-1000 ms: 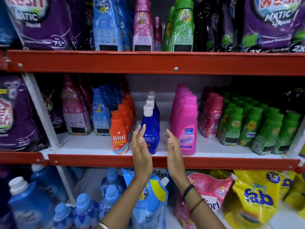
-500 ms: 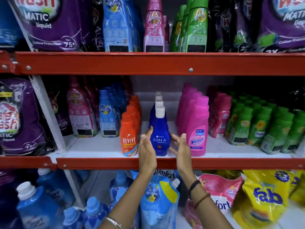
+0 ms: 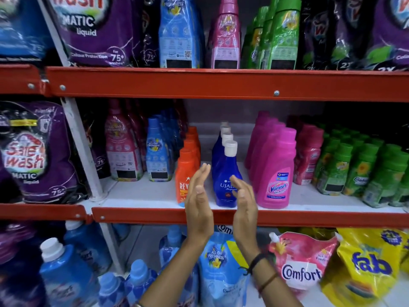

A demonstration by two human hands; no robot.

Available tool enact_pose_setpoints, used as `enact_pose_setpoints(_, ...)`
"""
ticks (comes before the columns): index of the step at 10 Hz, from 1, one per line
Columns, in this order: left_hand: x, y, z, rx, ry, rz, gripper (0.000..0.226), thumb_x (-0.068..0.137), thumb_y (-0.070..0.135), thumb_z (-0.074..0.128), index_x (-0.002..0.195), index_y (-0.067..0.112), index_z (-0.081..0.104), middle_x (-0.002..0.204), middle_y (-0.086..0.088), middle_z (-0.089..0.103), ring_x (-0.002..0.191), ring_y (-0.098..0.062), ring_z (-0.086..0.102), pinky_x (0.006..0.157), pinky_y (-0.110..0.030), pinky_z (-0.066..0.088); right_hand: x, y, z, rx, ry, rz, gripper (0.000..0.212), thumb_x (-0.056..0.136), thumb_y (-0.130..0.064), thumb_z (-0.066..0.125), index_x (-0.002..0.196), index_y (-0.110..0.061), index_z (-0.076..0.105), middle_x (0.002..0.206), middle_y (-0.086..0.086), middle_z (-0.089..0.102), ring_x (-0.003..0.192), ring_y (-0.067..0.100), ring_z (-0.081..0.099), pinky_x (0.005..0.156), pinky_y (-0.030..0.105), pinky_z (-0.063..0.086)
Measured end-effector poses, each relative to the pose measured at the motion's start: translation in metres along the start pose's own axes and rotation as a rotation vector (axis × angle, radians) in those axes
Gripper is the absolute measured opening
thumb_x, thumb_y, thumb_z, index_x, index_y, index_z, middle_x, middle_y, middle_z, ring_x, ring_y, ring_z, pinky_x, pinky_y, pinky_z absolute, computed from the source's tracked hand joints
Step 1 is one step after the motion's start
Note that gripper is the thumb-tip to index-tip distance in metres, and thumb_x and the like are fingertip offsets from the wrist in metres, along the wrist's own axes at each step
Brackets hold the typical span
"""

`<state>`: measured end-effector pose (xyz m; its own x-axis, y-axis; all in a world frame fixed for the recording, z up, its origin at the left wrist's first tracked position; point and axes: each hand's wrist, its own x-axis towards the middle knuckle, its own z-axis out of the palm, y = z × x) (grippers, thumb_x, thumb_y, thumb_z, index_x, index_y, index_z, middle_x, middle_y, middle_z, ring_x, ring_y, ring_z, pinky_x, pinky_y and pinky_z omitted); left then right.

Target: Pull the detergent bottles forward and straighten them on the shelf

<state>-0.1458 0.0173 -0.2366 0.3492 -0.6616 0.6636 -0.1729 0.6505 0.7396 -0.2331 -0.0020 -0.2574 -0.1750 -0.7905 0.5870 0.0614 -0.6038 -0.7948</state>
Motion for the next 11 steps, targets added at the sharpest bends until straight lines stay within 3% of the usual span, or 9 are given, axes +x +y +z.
enact_pose_setpoints(1,0.006,-0.005,-0.022,0.015,0.128,-0.007,0.059,0.094,0.064,0.017,0.133,0.033,0.048,0.145,0.006,0.045,0.139,-0.008,0.034,0.112,-0.021,0.027,-0.009,0.001,0.028,0.018,-0.152,0.075,0.054,0.082,-0.074,0.031,0.121,-0.043,0.054,0.137,-0.003,0.055,0.133,0.013,0.045,0.112,0.047,0.034)
enact_pose_setpoints(2,0.018,-0.017,-0.042,-0.034,0.181,-0.169,0.057,0.09,0.062,0.017,0.131,0.036,0.047,0.141,0.015,0.045,0.136,0.0,0.035,0.113,-0.02,0.025,-0.01,0.0,0.051,0.045,-0.206,0.184,0.065,0.072,-0.084,0.03,0.123,-0.047,0.045,0.143,-0.007,0.047,0.135,0.006,0.04,0.116,0.042,0.03)
enact_pose_setpoints(3,0.026,-0.03,-0.054,-0.076,0.141,-0.314,0.057,0.088,0.065,0.014,0.129,0.043,0.047,0.138,0.019,0.045,0.133,-0.001,0.037,0.116,-0.036,0.025,-0.005,0.005,0.065,0.073,-0.205,0.288,0.09,0.064,-0.09,0.029,0.134,-0.034,0.041,0.146,-0.008,0.044,0.135,0.003,0.039,0.118,0.04,0.029)
enact_pose_setpoints(5,0.03,-0.031,-0.058,-0.148,0.037,-0.347,0.057,0.083,0.073,0.019,0.121,0.047,0.051,0.139,-0.002,0.053,0.122,-0.01,0.054,0.106,-0.036,0.043,0.001,0.005,0.074,0.163,-0.159,0.356,0.086,0.073,-0.078,0.03,0.134,-0.02,0.05,0.138,0.0,0.056,0.125,0.006,0.053,0.111,0.041,0.039)
enact_pose_setpoints(6,0.033,-0.034,-0.06,-0.159,0.016,-0.349,0.059,0.081,0.076,0.018,0.12,0.048,0.052,0.139,-0.002,0.053,0.122,-0.012,0.054,0.106,-0.04,0.043,0.001,0.008,0.073,0.178,-0.129,0.346,0.099,0.067,-0.087,0.033,0.132,-0.016,0.053,0.137,0.002,0.057,0.125,0.008,0.054,0.109,0.04,0.041)
enact_pose_setpoints(8,0.033,-0.035,-0.062,-0.149,-0.007,-0.361,0.059,0.081,0.077,0.02,0.122,0.049,0.052,0.138,-0.001,0.054,0.123,-0.013,0.055,0.107,-0.045,0.043,0.004,0.009,0.075,0.178,-0.098,0.372,0.09,0.071,-0.083,0.031,0.129,-0.019,0.055,0.134,0.003,0.059,0.125,0.011,0.054,0.109,0.043,0.041)
enact_pose_setpoints(9,0.033,-0.03,-0.063,-0.142,-0.015,-0.382,0.054,0.086,0.069,0.015,0.12,0.051,0.052,0.137,0.0,0.055,0.122,-0.011,0.055,0.107,-0.045,0.043,0.003,0.007,0.073,0.179,-0.106,0.384,0.076,0.08,-0.071,0.029,0.128,-0.019,0.055,0.134,0.004,0.059,0.124,0.011,0.055,0.109,0.042,0.042)
enact_pose_setpoints(11,0.029,-0.009,-0.06,-0.039,0.045,-0.25,0.058,0.091,0.066,0.015,0.127,0.039,0.051,0.138,0.012,0.049,0.12,0.015,0.044,0.113,-0.035,0.034,-0.007,-0.012,0.058,0.144,-0.134,0.358,0.063,0.085,-0.063,0.027,0.125,-0.023,0.054,0.136,0.003,0.058,0.115,-0.001,0.057,0.108,0.035,0.042)
